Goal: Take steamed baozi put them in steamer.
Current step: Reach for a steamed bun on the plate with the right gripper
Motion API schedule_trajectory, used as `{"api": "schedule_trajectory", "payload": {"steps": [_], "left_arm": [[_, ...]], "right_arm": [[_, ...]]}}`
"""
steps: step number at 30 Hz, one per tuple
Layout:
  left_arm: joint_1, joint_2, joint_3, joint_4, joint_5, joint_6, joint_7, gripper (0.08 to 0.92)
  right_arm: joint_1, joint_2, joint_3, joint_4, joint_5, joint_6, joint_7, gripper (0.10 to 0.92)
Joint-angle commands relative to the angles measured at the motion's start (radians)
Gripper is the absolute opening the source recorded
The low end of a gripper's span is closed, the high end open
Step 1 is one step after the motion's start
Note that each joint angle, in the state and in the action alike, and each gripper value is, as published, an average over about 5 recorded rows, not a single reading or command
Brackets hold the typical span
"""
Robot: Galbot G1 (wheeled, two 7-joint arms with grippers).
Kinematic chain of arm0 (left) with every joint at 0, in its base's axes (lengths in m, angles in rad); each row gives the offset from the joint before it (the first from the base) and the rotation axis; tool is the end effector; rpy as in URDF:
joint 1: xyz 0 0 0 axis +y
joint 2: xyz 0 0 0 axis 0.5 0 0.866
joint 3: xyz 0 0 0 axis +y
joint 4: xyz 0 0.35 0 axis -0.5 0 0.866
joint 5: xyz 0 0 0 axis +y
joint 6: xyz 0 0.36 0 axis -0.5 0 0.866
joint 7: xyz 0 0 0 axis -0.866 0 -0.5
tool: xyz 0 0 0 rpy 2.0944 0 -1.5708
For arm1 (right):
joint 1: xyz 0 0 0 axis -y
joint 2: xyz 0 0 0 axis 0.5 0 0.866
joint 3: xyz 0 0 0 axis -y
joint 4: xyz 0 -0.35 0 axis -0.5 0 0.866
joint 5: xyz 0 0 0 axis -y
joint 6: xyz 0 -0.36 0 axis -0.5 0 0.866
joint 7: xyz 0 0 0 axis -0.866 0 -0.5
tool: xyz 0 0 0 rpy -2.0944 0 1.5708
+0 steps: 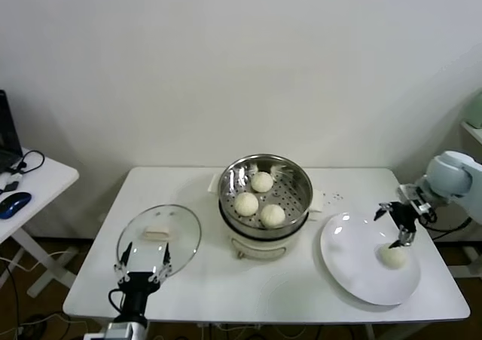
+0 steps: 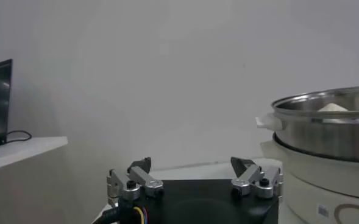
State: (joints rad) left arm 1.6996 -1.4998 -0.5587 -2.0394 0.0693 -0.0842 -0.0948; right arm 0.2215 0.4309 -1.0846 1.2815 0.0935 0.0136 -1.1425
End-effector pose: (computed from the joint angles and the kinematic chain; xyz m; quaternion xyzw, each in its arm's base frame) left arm 0.1421 0.0245 -0.3428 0.0370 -0.9954 -0.0757 0.0455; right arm 0.4758 -0.2673 -0.1618 0.5376 -0.5227 0.5150 0.4155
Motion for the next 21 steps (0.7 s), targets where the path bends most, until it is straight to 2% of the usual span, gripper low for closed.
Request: {"api": "schedule_trajectory", "payload": {"steps": [1,21], "left_arm": [[0.001,-0.001,-0.004,0.003,-0.001,0.0,0.0,0.823],[-0.02,-0.003,-0.01,0.033,-0.004,0.005,-0.003,0.823]], "right_arm": [[-0.267,-0.039,0.204,-0.106,-0.118,0.007,0.022,0.823],[-0.271,0.09,0.199,-0.224,-0.131,0.008,0.046,0.823]]}}
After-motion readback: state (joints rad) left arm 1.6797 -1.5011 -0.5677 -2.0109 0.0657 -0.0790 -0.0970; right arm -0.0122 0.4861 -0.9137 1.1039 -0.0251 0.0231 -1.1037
